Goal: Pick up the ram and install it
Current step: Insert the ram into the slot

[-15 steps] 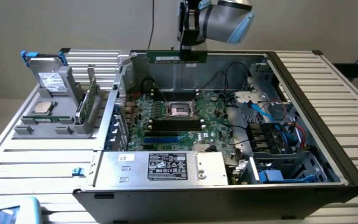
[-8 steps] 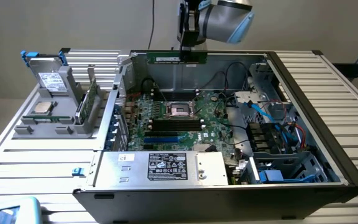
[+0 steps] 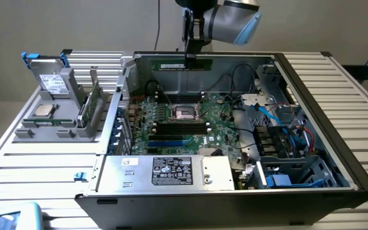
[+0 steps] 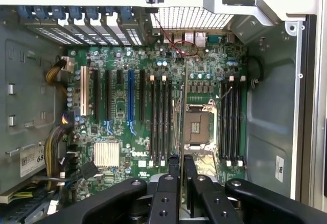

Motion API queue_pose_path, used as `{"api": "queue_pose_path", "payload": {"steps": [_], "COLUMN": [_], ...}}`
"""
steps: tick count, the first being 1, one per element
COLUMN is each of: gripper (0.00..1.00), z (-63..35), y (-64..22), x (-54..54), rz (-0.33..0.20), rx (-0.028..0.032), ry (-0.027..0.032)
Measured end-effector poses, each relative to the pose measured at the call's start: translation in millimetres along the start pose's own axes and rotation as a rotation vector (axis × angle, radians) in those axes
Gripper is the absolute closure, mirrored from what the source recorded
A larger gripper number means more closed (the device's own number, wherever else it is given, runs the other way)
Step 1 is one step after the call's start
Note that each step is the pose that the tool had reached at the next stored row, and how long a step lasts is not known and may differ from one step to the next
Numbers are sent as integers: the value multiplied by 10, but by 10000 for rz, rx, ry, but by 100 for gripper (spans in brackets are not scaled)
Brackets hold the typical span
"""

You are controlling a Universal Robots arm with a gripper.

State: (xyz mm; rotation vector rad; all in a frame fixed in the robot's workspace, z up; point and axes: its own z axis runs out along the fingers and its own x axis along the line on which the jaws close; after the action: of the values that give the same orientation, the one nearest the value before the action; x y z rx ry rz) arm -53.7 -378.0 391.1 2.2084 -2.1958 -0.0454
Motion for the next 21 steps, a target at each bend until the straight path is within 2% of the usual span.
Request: {"api": "queue_pose_path", "payload": {"steps": [6,12,16,18,21], "gripper": [85,85,85,85,85], "z": [108,213,257,271,296], "y": [-4,-11,-42,-58,-67], "x": [23,99,138,139,139], "rz": [-1,-1,-2,-4,-7], "rx": [0,-4,-49,-86,-97], "ry": [6,7,13,45,181]}}
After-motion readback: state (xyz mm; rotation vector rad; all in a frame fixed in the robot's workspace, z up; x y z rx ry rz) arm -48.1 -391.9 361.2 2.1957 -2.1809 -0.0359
